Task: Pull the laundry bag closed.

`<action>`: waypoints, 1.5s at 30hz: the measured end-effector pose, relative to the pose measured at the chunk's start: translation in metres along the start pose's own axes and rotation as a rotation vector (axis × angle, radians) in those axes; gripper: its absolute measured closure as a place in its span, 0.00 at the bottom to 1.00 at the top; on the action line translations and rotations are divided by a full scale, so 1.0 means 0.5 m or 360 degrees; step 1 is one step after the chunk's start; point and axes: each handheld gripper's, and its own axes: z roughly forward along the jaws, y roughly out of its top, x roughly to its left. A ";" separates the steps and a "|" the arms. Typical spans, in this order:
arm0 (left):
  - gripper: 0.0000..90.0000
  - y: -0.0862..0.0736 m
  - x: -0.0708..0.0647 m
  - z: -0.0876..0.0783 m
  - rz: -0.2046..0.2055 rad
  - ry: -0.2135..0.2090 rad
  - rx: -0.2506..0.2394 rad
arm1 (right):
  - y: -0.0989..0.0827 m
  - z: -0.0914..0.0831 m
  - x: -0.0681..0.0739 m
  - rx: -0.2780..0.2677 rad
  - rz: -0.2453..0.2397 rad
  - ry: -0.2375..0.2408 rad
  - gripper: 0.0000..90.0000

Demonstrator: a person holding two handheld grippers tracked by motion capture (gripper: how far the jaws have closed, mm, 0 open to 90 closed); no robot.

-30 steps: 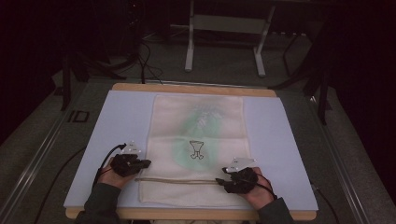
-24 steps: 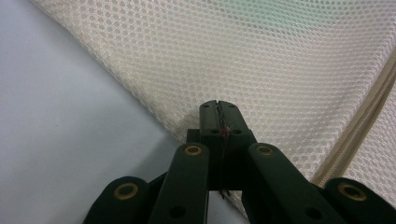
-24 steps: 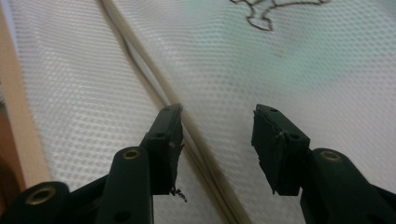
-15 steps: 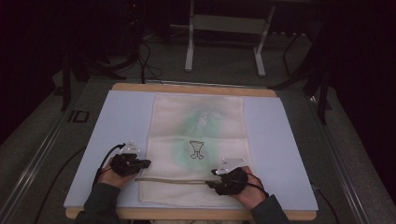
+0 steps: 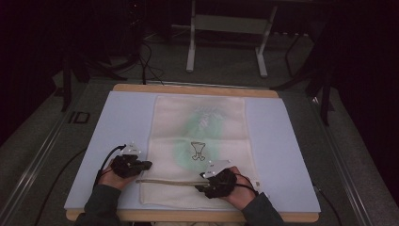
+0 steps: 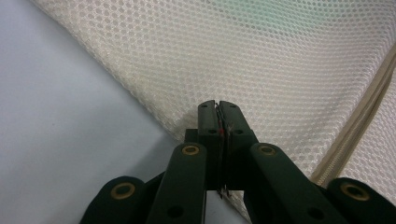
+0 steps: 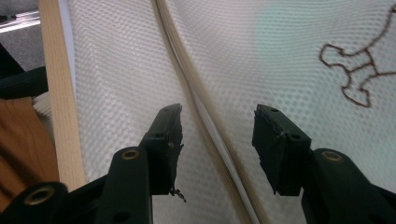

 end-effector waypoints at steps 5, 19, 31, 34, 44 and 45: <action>0.98 0.000 0.000 0.000 -0.0001 -0.0001 0.0000 | 0.012 0.012 0.005 0.0000 -0.0014 0.0024 0.57; 0.98 0.000 0.002 0.000 0.0000 -0.0013 0.0004 | 0.052 0.051 0.017 -0.0008 -0.0063 0.0089 0.60; 0.97 -0.001 0.002 0.000 0.0001 -0.0014 -0.0001 | 0.099 0.095 0.035 -0.0008 -0.0138 0.0133 0.66; 0.97 0.001 -0.001 -0.001 0.0013 0.0001 0.0006 | 0.112 0.105 0.039 -0.0021 -0.0142 0.0148 0.65; 0.97 -0.001 0.003 -0.012 -0.0007 0.0011 -0.0002 | 0.149 0.142 0.050 -0.0028 -0.0174 0.0177 0.64; 0.97 -0.002 0.004 -0.013 -0.0011 0.0013 -0.0002 | 0.151 0.146 0.052 -0.0030 -0.0170 0.0184 0.63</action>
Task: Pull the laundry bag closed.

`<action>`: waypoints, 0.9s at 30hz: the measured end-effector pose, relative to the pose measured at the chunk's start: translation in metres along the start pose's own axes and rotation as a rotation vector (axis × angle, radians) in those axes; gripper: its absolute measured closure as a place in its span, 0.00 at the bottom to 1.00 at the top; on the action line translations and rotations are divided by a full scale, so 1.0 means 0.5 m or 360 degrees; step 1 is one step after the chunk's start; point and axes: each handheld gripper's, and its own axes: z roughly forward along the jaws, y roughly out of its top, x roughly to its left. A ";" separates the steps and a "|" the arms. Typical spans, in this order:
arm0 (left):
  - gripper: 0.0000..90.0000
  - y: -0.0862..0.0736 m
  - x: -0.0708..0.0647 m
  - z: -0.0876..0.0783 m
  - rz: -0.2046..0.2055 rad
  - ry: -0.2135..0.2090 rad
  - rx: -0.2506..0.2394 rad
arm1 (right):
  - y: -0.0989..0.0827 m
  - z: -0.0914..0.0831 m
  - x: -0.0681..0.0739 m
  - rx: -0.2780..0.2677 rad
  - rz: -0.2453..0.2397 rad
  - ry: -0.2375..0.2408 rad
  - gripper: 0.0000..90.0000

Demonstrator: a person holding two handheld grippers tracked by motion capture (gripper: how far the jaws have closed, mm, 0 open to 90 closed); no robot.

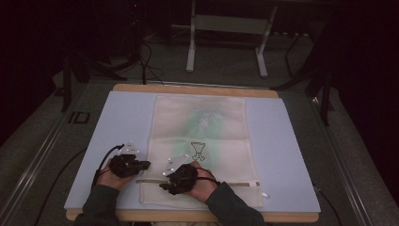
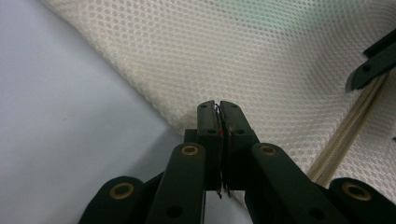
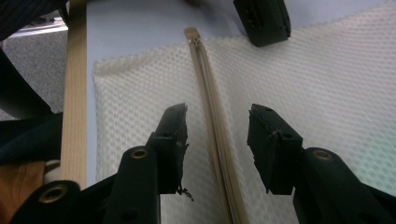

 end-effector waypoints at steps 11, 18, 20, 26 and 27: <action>0.96 -0.004 0.008 -0.006 -0.0020 -0.0020 0.0014 | 0.035 0.038 0.004 -0.0006 -0.0025 0.0042 0.67; 0.96 -0.004 0.009 -0.004 -0.0017 -0.0017 0.0026 | 0.063 0.069 0.013 -0.0016 -0.0061 0.0061 0.76; 0.97 -0.005 0.011 -0.004 -0.0031 -0.0028 0.0018 | 0.072 0.078 0.014 -0.0045 -0.0063 0.0047 0.83; 0.97 -0.007 0.017 -0.005 -0.0069 -0.0065 0.0004 | 0.087 0.101 0.018 -0.0055 -0.0057 0.0062 0.83; 0.97 -0.007 0.017 -0.005 -0.0078 -0.0066 -0.0002 | 0.087 0.101 0.018 -0.0055 -0.0057 0.0062 0.83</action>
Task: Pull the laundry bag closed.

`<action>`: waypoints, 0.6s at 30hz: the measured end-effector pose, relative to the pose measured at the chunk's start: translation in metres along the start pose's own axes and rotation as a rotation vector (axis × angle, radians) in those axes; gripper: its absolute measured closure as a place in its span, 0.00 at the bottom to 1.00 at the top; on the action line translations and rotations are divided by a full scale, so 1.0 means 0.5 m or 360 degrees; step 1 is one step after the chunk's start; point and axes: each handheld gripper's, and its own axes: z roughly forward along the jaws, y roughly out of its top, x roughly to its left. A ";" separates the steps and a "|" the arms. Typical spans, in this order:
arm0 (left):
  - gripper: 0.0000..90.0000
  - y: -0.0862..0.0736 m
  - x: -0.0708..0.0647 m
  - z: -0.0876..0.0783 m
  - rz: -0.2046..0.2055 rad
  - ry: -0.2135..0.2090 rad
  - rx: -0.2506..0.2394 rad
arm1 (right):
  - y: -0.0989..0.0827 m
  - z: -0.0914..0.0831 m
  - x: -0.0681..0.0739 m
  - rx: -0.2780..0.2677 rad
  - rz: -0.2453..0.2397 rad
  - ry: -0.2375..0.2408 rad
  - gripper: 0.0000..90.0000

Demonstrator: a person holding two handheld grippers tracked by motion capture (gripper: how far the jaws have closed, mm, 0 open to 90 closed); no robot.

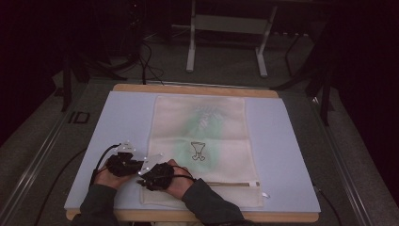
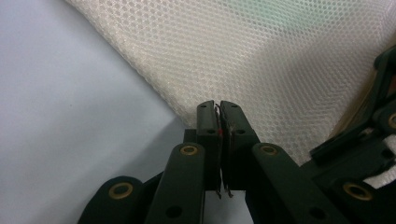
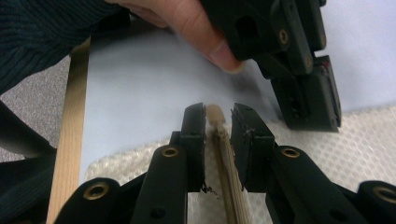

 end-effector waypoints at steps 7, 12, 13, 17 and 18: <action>0.97 0.000 -0.001 -0.003 0.0013 0.0013 -0.0002 | 0.009 0.016 0.001 0.0011 -0.0008 0.0011 0.83; 0.97 0.000 -0.001 -0.008 0.0006 0.0021 -0.0028 | 0.020 0.040 0.002 0.0074 0.0002 -0.0022 0.85; 0.97 0.000 0.000 -0.011 0.0007 0.0024 -0.0037 | 0.022 0.043 0.003 0.0088 0.0000 -0.0026 0.85; 0.97 0.000 0.000 -0.014 0.0001 0.0027 -0.0055 | 0.029 0.047 0.005 0.0119 -0.0024 -0.0052 0.90; 0.97 0.000 0.001 -0.016 -0.0004 0.0030 -0.0061 | 0.032 0.048 0.007 0.0139 -0.0015 -0.0060 0.90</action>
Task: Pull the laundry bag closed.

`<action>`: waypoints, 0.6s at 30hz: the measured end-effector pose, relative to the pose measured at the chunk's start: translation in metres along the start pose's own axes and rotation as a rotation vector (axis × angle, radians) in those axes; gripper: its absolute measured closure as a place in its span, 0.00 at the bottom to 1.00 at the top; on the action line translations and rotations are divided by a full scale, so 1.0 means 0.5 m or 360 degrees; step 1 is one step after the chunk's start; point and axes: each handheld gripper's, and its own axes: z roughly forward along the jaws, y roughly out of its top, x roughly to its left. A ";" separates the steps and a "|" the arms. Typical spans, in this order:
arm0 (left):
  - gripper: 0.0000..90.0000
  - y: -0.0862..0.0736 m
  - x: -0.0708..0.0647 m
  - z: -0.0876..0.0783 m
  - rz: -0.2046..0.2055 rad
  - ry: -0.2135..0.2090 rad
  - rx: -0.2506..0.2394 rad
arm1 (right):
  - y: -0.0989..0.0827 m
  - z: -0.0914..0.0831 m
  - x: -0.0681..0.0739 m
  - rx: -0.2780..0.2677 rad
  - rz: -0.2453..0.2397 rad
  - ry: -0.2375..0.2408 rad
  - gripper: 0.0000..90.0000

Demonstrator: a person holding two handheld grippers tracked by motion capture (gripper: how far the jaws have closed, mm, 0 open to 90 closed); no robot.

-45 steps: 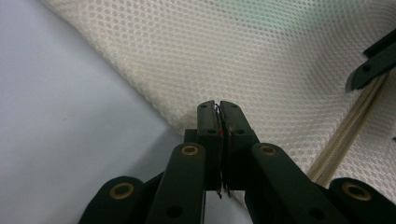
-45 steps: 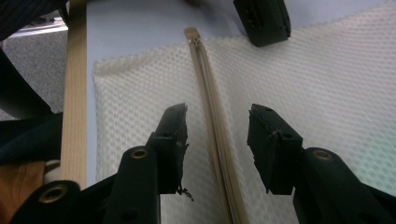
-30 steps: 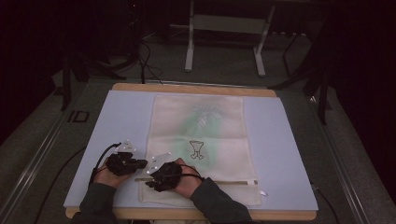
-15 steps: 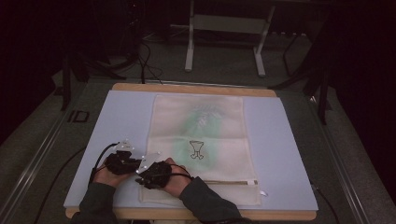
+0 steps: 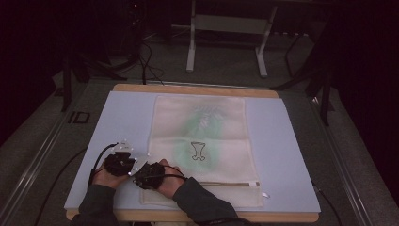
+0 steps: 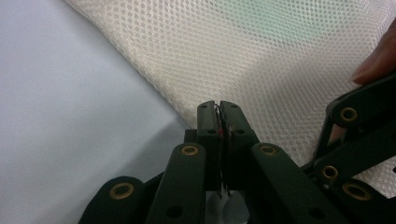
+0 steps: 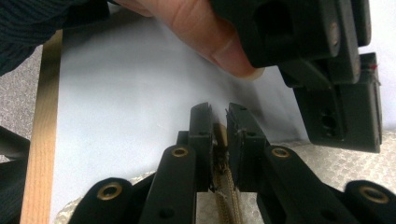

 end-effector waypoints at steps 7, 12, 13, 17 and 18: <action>0.97 -0.002 0.007 -0.008 -0.0026 0.0017 -0.0036 | 0.001 -0.005 0.004 -0.0032 -0.0008 -0.0029 0.90; 0.97 -0.003 0.009 -0.011 -0.0034 0.0026 -0.0043 | 0.003 -0.010 0.005 -0.0053 -0.0006 -0.0033 0.90; 0.98 -0.003 0.009 -0.011 -0.0034 0.0026 -0.0044 | 0.002 -0.013 0.005 -0.0068 -0.0005 -0.0032 0.90; 0.98 -0.002 0.008 -0.008 -0.0031 0.0023 -0.0035 | 0.002 -0.022 0.003 -0.0096 0.0010 -0.0019 0.90; 0.98 -0.002 0.007 -0.007 -0.0030 0.0024 -0.0034 | 0.002 -0.024 0.003 -0.0096 0.0005 -0.0019 0.90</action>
